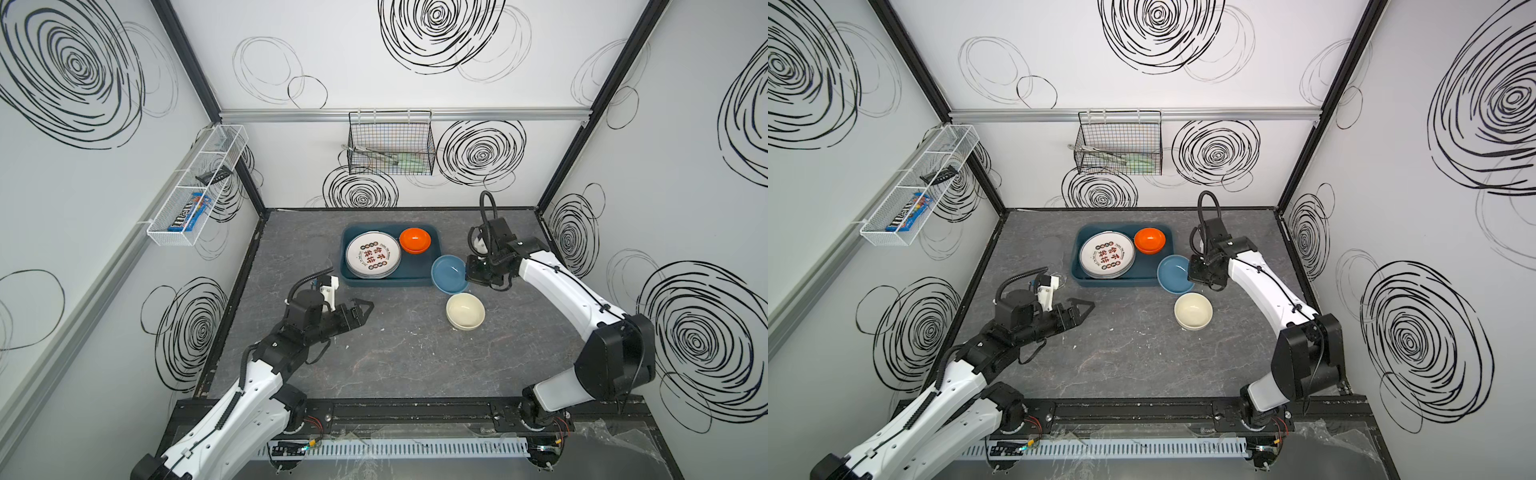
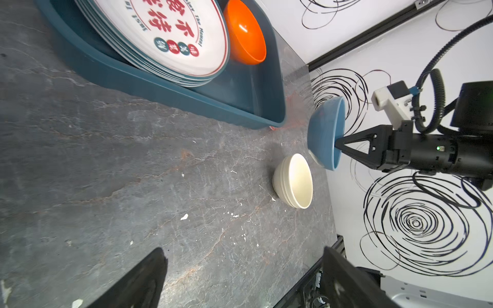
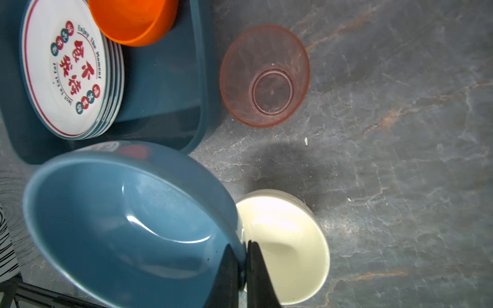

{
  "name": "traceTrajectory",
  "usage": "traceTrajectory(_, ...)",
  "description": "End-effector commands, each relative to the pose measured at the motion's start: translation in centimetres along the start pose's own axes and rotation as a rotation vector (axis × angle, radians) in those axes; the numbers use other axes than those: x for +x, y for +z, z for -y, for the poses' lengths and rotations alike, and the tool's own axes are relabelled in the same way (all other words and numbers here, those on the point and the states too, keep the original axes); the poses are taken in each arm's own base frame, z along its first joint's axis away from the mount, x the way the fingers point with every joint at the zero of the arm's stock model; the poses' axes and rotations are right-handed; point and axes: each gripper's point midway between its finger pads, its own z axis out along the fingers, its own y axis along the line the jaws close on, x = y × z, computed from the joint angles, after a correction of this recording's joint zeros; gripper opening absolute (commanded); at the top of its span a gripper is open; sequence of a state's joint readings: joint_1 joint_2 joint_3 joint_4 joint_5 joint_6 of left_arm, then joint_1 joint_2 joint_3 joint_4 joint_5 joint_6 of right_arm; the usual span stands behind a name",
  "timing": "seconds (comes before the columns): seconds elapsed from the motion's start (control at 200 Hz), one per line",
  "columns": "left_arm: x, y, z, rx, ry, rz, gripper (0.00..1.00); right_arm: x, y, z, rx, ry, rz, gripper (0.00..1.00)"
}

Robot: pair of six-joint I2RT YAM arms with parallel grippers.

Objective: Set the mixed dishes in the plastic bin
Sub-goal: 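Lift the blue bowl off the cream bowl and carry it to the bin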

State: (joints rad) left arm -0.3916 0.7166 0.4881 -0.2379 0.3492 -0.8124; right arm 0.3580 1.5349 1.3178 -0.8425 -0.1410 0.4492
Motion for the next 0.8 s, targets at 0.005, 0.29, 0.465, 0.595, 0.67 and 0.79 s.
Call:
traceTrajectory(0.005, -0.2, -0.4, -0.5, -0.010, 0.004, 0.010, 0.94, -2.3, -0.3, -1.9, -0.041, -0.004, 0.036, 0.00)
traceTrajectory(0.29, -0.4, -0.6, -0.9, -0.014, -0.015, 0.021, 0.94, -5.2, 1.3, -3.8, -0.048, -0.012, 0.031, 0.00)
traceTrajectory(0.465, -0.4, -0.6, -1.0, -0.011, -0.024, 0.021, 0.94, -7.2, 2.7, -4.8, -0.050, -0.012, 0.027, 0.00)
traceTrajectory(0.595, -0.4, -0.6, -1.0, -0.010, -0.029, 0.020, 0.94, -8.9, 4.1, -5.6, -0.051, -0.010, 0.021, 0.00)
traceTrajectory(0.67, -0.4, -0.6, -1.1, -0.013, -0.030, 0.018, 0.94, -9.9, 4.9, -6.1, -0.054, -0.006, 0.015, 0.00)
traceTrajectory(0.79, -0.3, -0.7, -1.2, -0.018, -0.032, 0.020, 0.94, -11.3, 6.3, -6.8, -0.057, 0.000, 0.004, 0.00)
